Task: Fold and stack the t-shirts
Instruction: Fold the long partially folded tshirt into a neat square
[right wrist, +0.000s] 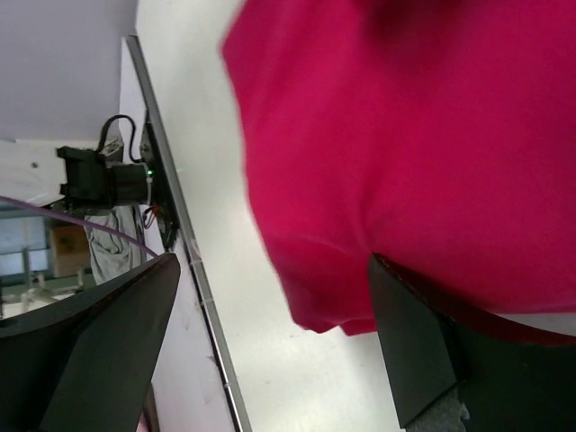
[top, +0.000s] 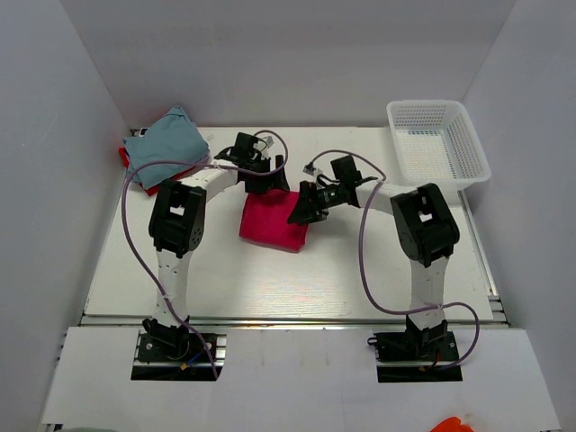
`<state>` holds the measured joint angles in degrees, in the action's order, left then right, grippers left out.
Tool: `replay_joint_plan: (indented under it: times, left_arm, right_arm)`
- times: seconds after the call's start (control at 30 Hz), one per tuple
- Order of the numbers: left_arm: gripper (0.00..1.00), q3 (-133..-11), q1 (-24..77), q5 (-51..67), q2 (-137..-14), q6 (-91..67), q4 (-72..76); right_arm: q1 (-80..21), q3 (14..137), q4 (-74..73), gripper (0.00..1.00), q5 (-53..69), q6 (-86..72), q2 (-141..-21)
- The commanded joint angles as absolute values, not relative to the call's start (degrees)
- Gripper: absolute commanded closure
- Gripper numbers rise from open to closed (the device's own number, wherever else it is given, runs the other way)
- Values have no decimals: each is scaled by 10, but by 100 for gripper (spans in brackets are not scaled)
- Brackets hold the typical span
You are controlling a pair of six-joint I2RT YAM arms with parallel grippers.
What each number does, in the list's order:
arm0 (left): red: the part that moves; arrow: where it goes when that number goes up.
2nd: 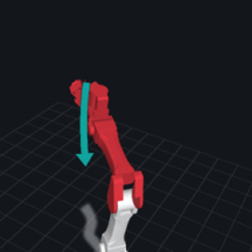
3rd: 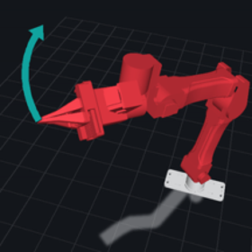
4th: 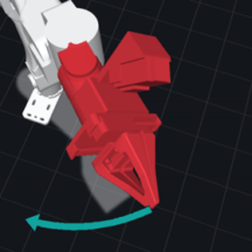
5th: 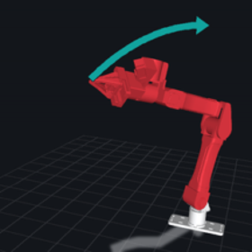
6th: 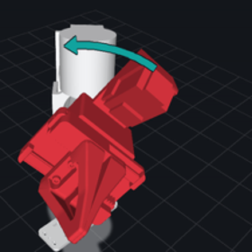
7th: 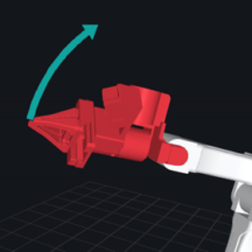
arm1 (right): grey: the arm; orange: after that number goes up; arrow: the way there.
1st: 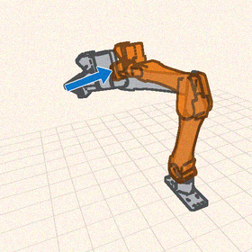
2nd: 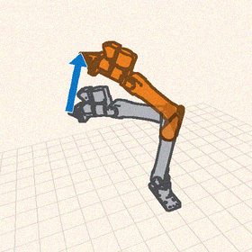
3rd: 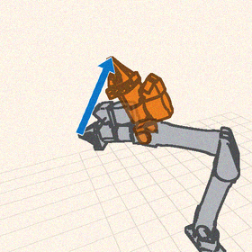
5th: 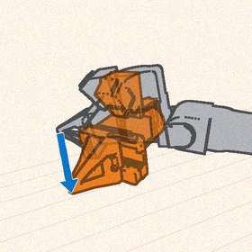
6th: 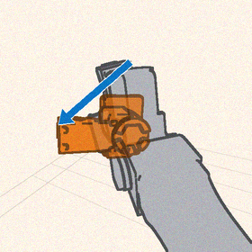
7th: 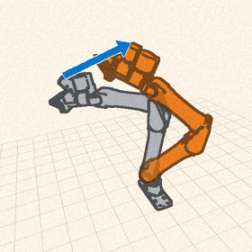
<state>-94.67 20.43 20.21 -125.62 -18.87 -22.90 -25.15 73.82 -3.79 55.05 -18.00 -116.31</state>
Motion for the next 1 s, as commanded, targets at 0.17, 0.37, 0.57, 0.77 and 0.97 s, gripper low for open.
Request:
replay_joint_plan:
  times: [0.17,0.37,0.57,0.77,0.97]
  left_arm:
    - [0,-953,164,195,-1283,-190,-251]
    - [0,-947,152,264,-1256,-181,-219]
    - [0,-947,163,244,-1175,-163,-204]
    - [0,-890,163,150,-1069,-151,-226]
    - [0,-795,163,87,-1020,-166,-264]
  right_arm:
    - [-243,765,-14,10,524,-187,-1244]
    - [-237,794,-39,10,519,-175,-1231]
    - [-239,833,-91,10,519,-145,-1138]
    - [-240,736,-85,10,498,-147,-1022]
    - [-238,628,-79,10,436,-150,-936]
